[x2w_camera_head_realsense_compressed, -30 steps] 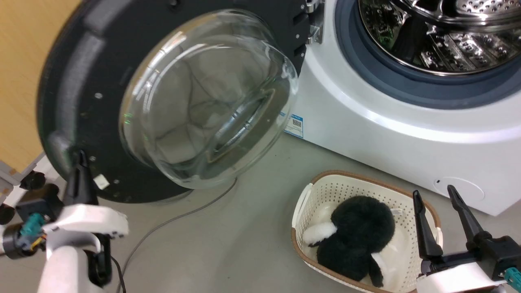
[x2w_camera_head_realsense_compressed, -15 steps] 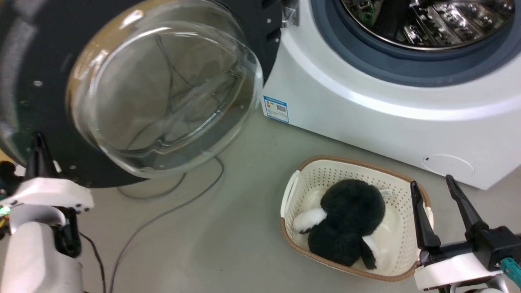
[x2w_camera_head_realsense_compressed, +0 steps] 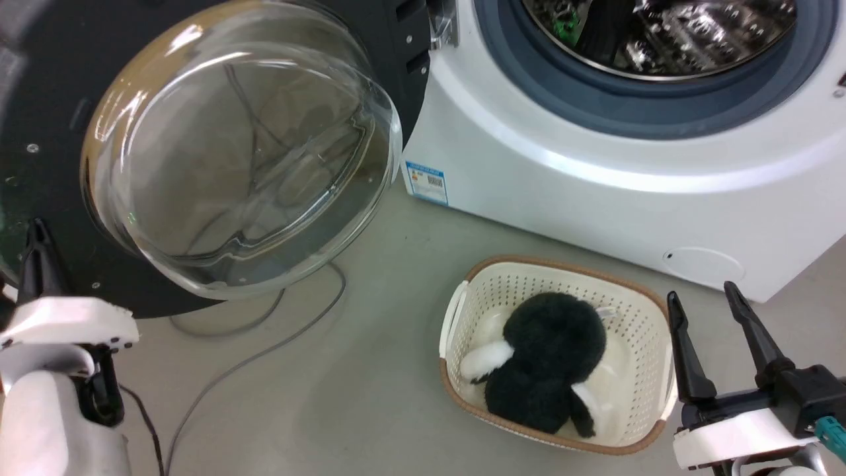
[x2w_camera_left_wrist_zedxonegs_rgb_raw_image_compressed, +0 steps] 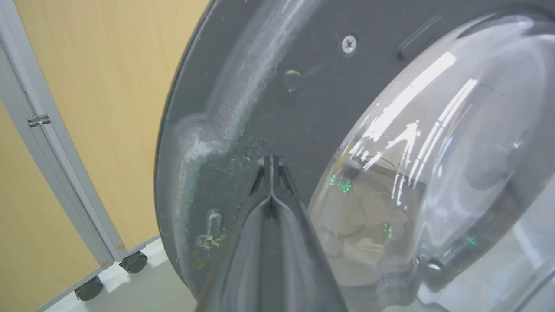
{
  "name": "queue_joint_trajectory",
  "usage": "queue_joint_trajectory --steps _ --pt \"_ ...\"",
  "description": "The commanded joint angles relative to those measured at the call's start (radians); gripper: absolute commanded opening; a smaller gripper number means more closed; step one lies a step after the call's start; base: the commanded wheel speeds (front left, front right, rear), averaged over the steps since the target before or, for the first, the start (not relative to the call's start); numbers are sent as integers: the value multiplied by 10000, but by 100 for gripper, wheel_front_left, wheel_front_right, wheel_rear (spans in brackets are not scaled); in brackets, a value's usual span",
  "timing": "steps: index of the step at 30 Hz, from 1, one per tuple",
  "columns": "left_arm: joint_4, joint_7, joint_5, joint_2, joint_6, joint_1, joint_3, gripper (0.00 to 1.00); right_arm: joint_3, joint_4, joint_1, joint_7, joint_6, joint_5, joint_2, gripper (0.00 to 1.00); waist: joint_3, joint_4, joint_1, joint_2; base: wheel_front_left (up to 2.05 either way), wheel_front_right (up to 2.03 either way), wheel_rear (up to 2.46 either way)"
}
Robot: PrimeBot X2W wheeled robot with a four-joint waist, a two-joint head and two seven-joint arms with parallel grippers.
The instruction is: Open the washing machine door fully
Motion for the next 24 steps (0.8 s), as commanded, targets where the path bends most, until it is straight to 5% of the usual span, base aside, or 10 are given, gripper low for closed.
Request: queue_joint_trajectory --steps 1,13,23,24 --pt "-253 -44 62 -109 -95 233 71 0 -40 -48 -97 -42 8 136 26 100 -148 -54 -1 0 0 0 0" --pt "-2986 -44 485 -855 -543 1425 -816 0 -186 -424 150 -42 8 502 27 100 -1129 -392 -1 0 0 0 0" --pt "-3664 -44 453 -1074 -661 2535 -2242 0 -312 -1040 432 -42 8 732 27 100 -1658 -1278 -1 0 0 0 0" --pt "-3605 -44 420 -1084 -655 2626 -2327 40 -314 -1063 459 -42 8 734 27 100 -1688 -1386 -1 0 0 0 0"
